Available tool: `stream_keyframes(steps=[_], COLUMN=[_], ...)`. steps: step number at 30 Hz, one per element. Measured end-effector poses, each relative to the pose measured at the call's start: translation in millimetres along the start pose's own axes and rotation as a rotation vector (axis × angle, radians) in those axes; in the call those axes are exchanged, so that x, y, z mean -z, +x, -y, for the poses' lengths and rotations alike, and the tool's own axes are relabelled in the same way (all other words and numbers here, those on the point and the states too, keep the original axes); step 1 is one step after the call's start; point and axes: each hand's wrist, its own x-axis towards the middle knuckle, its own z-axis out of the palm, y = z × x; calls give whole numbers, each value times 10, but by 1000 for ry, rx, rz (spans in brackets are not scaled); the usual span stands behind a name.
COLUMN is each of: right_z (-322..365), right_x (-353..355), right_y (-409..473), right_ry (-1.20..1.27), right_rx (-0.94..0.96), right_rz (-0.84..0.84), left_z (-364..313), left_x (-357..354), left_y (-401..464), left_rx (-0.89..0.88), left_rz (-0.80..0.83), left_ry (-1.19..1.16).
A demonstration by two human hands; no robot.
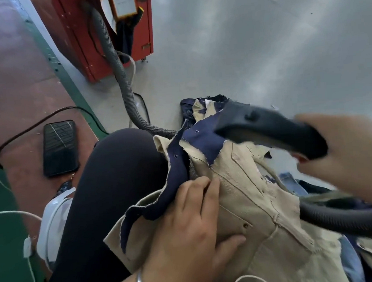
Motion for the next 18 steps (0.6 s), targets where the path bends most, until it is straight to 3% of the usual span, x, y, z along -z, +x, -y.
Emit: stream_keyframes(steps=[7, 11, 15, 18], right_z=[267, 538, 896, 952], right_x=[-205, -269, -318, -193], right_y=[-388, -108, 234, 380], right_ry=[-165, -141, -82, -17], right_rx=[-9, 59, 174, 175], right_rz=[153, -6, -28, -134], left_z=[-37, -51, -140, -146], left_x=[-78, -59, -50, -22], left_y=[-28, -27, -52, -49], left_rx=[-37, -64, -63, -46], left_rz=[-50, -59, 9, 34], left_ry=[22, 1, -36, -17])
